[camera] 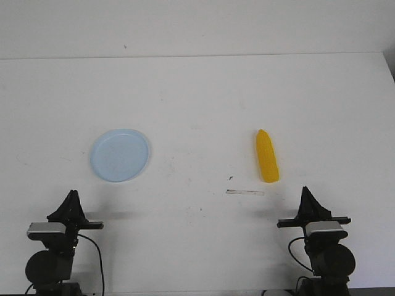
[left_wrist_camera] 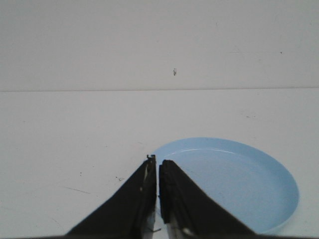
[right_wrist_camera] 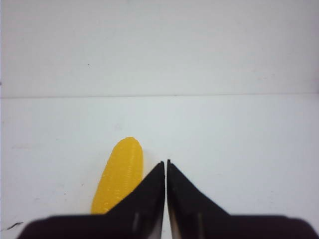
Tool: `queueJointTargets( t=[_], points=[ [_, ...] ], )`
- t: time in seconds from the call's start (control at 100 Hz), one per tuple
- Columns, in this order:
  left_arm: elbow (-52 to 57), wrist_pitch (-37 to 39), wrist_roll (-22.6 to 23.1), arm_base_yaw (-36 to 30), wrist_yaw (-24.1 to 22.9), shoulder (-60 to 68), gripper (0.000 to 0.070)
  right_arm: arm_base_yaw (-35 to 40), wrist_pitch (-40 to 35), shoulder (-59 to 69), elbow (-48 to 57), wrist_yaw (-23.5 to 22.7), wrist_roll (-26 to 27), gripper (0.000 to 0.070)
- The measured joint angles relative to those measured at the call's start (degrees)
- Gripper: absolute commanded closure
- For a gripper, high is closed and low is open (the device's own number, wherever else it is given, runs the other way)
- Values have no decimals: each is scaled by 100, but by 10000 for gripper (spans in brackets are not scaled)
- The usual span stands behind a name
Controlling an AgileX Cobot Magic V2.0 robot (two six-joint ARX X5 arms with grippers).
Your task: Place corn on plate with both arms
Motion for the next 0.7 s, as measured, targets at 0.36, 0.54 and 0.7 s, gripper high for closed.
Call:
queueJointTargets(
  t=[0.36, 0.54, 0.7],
  points=[
    [0, 0, -2, 0, 0, 0, 699, 0, 0, 0, 0, 0, 0, 693],
    [4, 120, -15, 0, -17, 0, 699, 0, 0, 0, 0, 0, 0, 693],
    [216, 72, -114, 0, -411, 24, 699, 0, 0, 0, 0, 0, 0, 693]
  ],
)
